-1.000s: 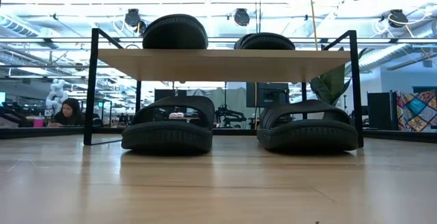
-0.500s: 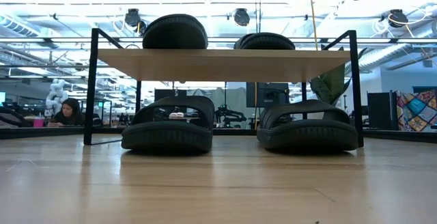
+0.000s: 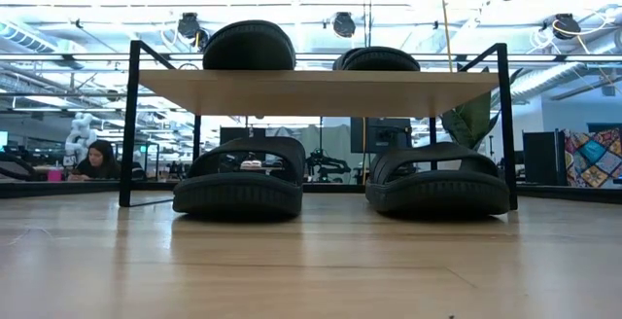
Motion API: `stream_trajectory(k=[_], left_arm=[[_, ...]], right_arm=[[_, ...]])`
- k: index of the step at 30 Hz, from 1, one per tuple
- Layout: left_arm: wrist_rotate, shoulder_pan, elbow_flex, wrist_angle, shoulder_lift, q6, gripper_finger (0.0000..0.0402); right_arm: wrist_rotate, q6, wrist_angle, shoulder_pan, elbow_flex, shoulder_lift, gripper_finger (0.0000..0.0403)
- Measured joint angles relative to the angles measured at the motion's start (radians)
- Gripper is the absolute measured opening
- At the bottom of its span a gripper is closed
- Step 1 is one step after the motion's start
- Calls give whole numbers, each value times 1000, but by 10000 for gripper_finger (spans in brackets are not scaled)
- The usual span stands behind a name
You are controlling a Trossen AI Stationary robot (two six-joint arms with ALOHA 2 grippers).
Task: Pick and place slides into the shelf
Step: Return to Home Position
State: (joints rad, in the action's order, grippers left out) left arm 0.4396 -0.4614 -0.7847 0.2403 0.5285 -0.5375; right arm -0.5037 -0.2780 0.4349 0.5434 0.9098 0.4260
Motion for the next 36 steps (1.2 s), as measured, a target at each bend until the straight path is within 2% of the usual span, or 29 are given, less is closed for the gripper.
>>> stream_trajectory(k=[4, 6, 9, 13, 19, 22, 26, 33, 36], left_arm=[[-13, 0, 117, -20, -130, 0, 0], [0, 0, 177, -42, -186, 8, 0], [12, 0, 274, -75, -247, 24, 0], [-3, 1, 396, -200, -325, -8, 0], [7, 9, 497, -225, -414, 47, 0], [26, 14, 537, -226, -437, 110, 0], [34, 14, 595, -262, -438, 129, 0], [5, 14, 644, -272, -438, 89, 0], [-31, 29, 666, -267, -438, 76, 0]], right_arm=[[114, -33, 21, 0, -79, -72, 0], [123, -34, 19, 1, -116, -105, 0], [71, -24, 11, 0, -186, -151, 0], [5, 10, -2, 0, -251, -240, 0], [-49, 114, -57, -1, -346, -411, 0], [-100, 135, -67, -1, -408, -421, 0], [-93, 140, -148, -1, -506, -416, 0], [195, 42, -316, -1, -626, -421, 0], [213, 17, -366, -7, -647, -421, 0]])
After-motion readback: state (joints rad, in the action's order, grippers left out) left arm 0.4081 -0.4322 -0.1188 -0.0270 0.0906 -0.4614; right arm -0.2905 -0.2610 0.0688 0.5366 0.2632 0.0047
